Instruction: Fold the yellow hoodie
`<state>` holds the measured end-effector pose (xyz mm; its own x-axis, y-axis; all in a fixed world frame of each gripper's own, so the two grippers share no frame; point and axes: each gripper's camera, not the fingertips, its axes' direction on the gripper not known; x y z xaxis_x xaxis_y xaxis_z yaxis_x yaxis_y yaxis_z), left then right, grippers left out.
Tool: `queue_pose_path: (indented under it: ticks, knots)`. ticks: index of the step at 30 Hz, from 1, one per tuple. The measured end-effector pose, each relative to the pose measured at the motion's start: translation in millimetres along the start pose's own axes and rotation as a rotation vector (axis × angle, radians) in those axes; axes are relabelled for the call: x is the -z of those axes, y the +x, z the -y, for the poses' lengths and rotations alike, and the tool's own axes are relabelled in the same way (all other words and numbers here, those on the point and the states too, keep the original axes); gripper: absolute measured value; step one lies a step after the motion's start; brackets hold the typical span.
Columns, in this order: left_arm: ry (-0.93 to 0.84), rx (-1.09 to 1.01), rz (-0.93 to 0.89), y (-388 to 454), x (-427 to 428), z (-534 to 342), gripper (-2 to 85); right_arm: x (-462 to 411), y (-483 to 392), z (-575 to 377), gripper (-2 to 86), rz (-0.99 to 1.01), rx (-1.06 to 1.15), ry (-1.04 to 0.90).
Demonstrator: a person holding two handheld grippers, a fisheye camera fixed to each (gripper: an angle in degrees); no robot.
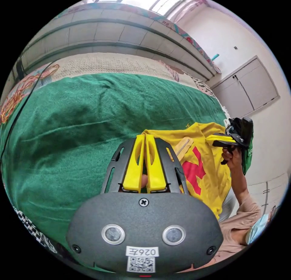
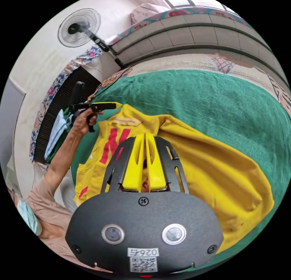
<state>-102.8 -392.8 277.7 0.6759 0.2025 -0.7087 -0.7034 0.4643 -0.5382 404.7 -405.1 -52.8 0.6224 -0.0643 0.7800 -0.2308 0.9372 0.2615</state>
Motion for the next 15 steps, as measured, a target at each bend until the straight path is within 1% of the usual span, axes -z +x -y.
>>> queue_pose_path:
  ticks: [1, 3, 5, 6, 7, 8, 9, 10, 11, 12, 13, 14, 15]
  knots:
    - [0.011, -0.048, 0.016, 13, 15, -14, -1.0, 20, -21, -16, -1.0, 0.018, 0.046, -0.01]
    - [0.061, -0.148, -0.024, 41, 36, -42, -1.0, 47, -61, -52, -1.1, 0.043, 0.105, -0.03]
    - [0.116, -0.3, -0.132, 86, 47, -87, -1.0, 68, -114, -111, -1.2, 0.066, 0.159, -0.076]
    - [0.116, -0.333, -0.163, 96, 45, -98, -1.0, 71, -126, -126, -1.1, 0.064, 0.165, -0.089]
    - [0.087, -0.382, -0.214, 114, 34, -119, -1.0, 73, -147, -157, -1.1, 0.053, 0.168, -0.112]
    - [-0.01, -0.428, -0.2, 129, 11, -136, -1.0, 70, -163, -186, -1.0, 0.03, 0.162, -0.15]
    - [-0.088, -0.436, -0.151, 134, -4, -142, -1.0, 66, -170, -198, -1.0, 0.015, 0.162, -0.182]
    - [-0.223, -0.424, -0.03, 137, -30, -153, -1.0, 56, -181, -221, -1.0, -0.022, 0.167, -0.265]
    - [-0.153, -0.402, -0.045, 134, -17, -161, -1.0, 58, -191, -241, -1.0, -0.073, 0.151, -0.268]
    - [-0.149, -0.363, -0.05, 130, -9, -163, -1.0, 71, -197, -250, -1.0, -0.092, 0.133, -0.202]
    - [-0.111, -0.313, -0.043, 123, 13, -170, -1.0, 94, -212, -264, -0.9, -0.128, 0.132, -0.187]
    - [-0.007, -0.289, -0.031, 117, 42, -185, -1.0, 113, -230, -275, -0.9, -0.163, 0.165, -0.207]
    - [0.043, -0.272, -0.027, 113, 57, -194, -1.0, 124, -238, -281, -1.0, -0.182, 0.18, -0.199]
